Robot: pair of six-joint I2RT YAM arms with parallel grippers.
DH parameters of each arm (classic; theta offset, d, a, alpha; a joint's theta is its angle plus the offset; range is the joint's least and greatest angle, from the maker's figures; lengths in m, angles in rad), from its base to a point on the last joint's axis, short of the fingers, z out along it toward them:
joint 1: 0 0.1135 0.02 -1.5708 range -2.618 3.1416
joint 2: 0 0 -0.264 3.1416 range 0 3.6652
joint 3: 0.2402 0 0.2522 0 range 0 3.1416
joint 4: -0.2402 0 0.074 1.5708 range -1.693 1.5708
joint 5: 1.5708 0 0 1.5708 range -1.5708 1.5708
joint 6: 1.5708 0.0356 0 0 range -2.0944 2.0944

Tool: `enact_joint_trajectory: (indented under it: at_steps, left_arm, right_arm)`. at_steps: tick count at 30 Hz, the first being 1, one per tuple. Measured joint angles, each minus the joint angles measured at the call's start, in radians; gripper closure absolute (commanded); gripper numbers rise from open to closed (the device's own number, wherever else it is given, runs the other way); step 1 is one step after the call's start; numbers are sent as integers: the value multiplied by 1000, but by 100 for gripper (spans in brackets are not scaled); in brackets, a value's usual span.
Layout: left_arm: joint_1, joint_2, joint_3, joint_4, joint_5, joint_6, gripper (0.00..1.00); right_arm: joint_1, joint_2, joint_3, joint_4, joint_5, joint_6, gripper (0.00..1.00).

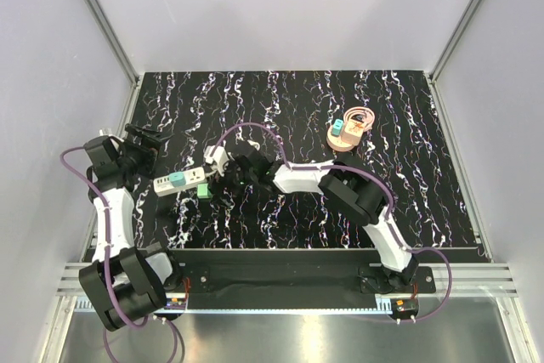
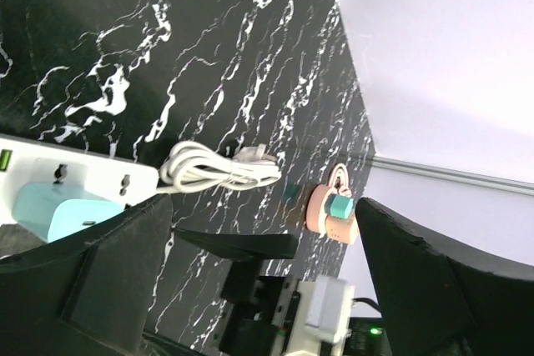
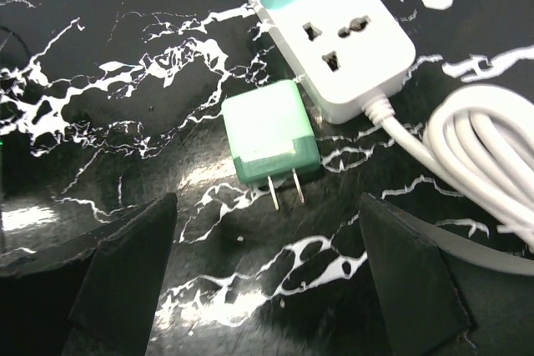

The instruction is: Insert the plug

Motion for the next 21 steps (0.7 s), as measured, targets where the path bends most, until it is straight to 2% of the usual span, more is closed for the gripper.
enact_joint_trajectory:
  at_steps: [7, 21]
  left_arm:
    - [3, 6, 0, 29, 19, -10, 7]
    - [3, 14, 0, 43, 64, 14, 12]
  right_arm:
    - [8, 43, 8, 74, -6, -61, 6]
    - [11, 114, 50, 108, -76, -138, 13]
